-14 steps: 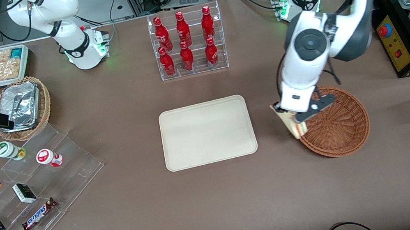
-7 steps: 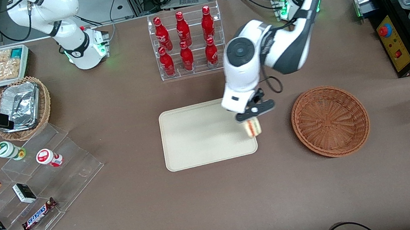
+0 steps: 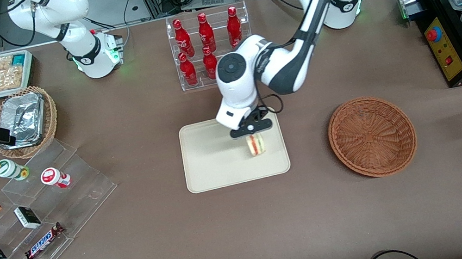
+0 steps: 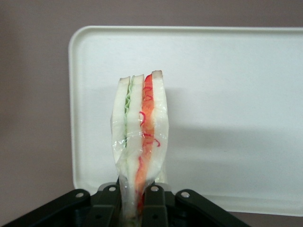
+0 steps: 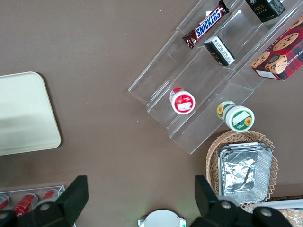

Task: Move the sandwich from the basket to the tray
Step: 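Lift the sandwich and carry it with the left gripper over the tray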

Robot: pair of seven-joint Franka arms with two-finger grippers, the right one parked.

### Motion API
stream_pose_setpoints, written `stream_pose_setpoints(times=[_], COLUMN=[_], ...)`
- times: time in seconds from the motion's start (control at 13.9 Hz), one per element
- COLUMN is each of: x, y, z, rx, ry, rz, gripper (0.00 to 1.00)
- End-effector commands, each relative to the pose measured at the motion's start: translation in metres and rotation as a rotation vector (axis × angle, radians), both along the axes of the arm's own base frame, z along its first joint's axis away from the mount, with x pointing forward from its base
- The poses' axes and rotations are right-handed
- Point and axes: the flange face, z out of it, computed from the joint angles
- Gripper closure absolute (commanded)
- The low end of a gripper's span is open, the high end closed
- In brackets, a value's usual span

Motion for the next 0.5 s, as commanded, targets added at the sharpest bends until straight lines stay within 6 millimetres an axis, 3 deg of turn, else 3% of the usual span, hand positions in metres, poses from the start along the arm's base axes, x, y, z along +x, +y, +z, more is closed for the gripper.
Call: stream_pose_setpoints(times=[0.0,0.14,0.43], x=[0.001,-0.009,-0.017], y=[-0.017,-0.037,-0.044], z=[-0.016,-0.029,-0.041], rx=[0.028,0.011,0.020], ry=[-0.037,-0.049,-0.051], rz=[-0.047,-0.079,-0.100], gripper=[1.00,1.00,1.00])
